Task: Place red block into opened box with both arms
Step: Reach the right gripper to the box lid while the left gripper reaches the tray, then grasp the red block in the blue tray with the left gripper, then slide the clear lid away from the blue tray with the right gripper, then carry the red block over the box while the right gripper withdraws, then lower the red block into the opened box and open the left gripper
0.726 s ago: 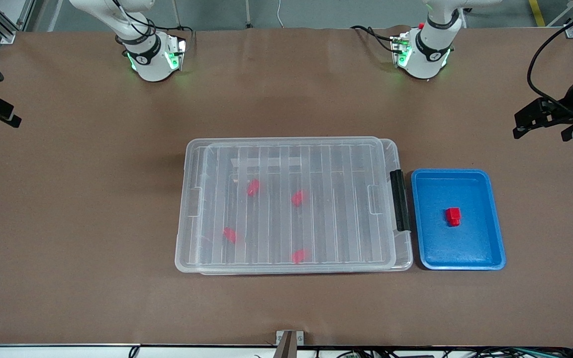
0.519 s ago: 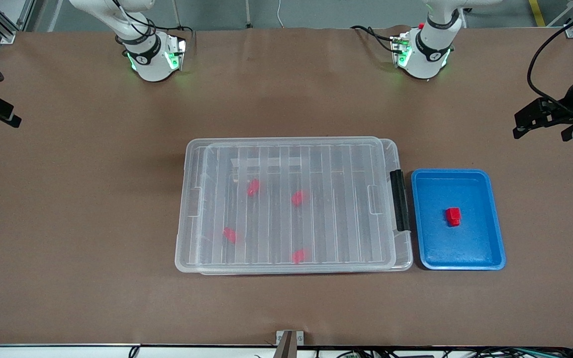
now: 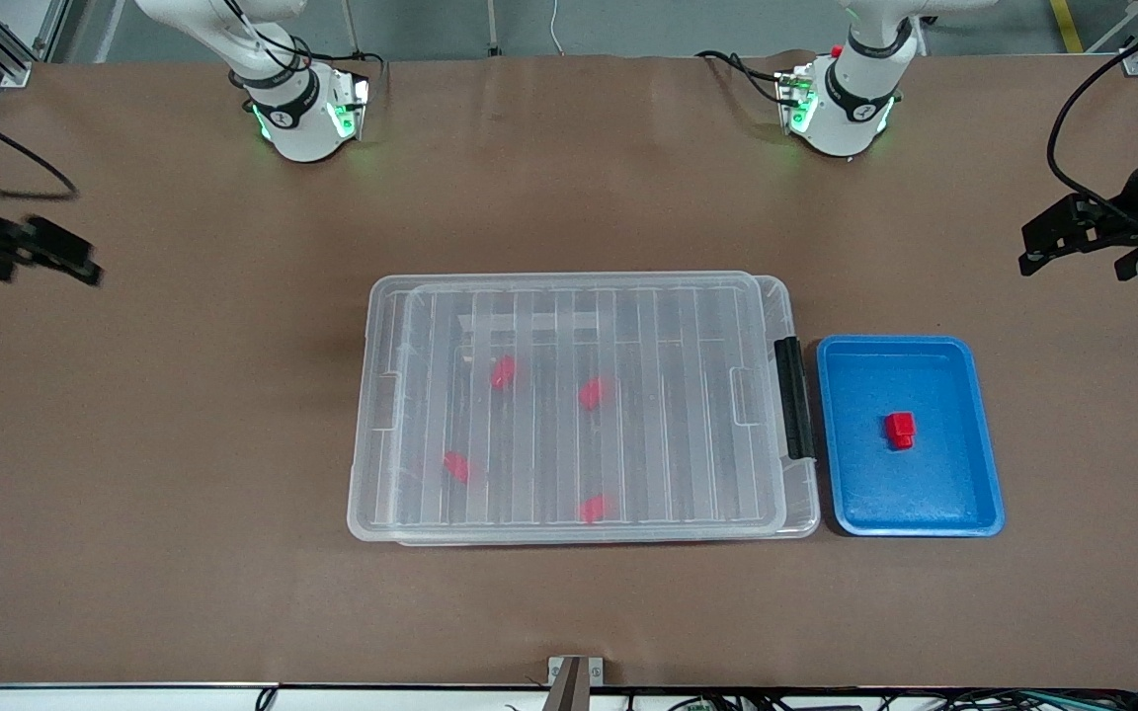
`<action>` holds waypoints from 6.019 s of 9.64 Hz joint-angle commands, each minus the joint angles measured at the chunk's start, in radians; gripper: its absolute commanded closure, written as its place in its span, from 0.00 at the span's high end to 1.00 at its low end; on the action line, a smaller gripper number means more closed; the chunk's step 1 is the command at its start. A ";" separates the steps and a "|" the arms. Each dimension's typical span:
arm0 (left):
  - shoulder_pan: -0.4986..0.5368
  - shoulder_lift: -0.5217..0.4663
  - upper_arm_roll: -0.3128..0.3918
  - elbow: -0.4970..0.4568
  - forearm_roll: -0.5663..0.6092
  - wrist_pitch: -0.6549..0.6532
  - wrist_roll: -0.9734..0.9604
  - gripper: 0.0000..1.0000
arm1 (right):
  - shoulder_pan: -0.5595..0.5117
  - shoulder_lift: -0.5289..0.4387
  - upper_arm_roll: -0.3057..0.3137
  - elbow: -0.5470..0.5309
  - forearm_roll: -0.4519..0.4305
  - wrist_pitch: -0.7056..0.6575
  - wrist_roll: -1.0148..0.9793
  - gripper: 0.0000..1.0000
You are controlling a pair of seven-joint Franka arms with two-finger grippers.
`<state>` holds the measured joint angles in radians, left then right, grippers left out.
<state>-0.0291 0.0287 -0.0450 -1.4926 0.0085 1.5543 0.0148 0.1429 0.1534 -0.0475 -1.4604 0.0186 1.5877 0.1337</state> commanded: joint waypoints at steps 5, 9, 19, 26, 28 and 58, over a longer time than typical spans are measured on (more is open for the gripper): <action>-0.002 0.013 0.004 -0.026 0.010 0.030 0.007 1.00 | 0.268 0.391 0.000 0.029 -0.025 0.320 0.267 1.00; 0.005 0.135 0.008 -0.076 0.004 0.149 0.007 1.00 | 0.268 0.385 0.000 0.022 -0.094 0.314 0.218 1.00; 0.024 0.433 0.065 -0.478 -0.047 0.867 0.010 0.99 | 0.248 0.426 -0.002 0.003 -0.146 0.328 0.184 1.00; 0.003 0.554 0.065 -0.492 -0.120 1.047 -0.064 0.89 | 0.126 0.410 -0.006 0.006 -0.146 0.279 -0.006 1.00; 0.008 0.553 0.065 -0.506 -0.114 1.047 -0.049 0.67 | 0.080 0.397 -0.008 0.009 -0.147 0.261 -0.078 1.00; -0.058 0.778 -0.447 -0.104 0.515 0.685 -0.713 1.00 | -0.168 -0.133 -0.043 -0.017 0.006 -0.144 -0.071 1.00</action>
<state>-0.0949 0.7876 -0.4858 -1.6022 0.4923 2.2371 -0.6817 -0.0221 0.0595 -0.0919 -1.4347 0.0223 1.4348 0.0974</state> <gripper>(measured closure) 0.361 0.000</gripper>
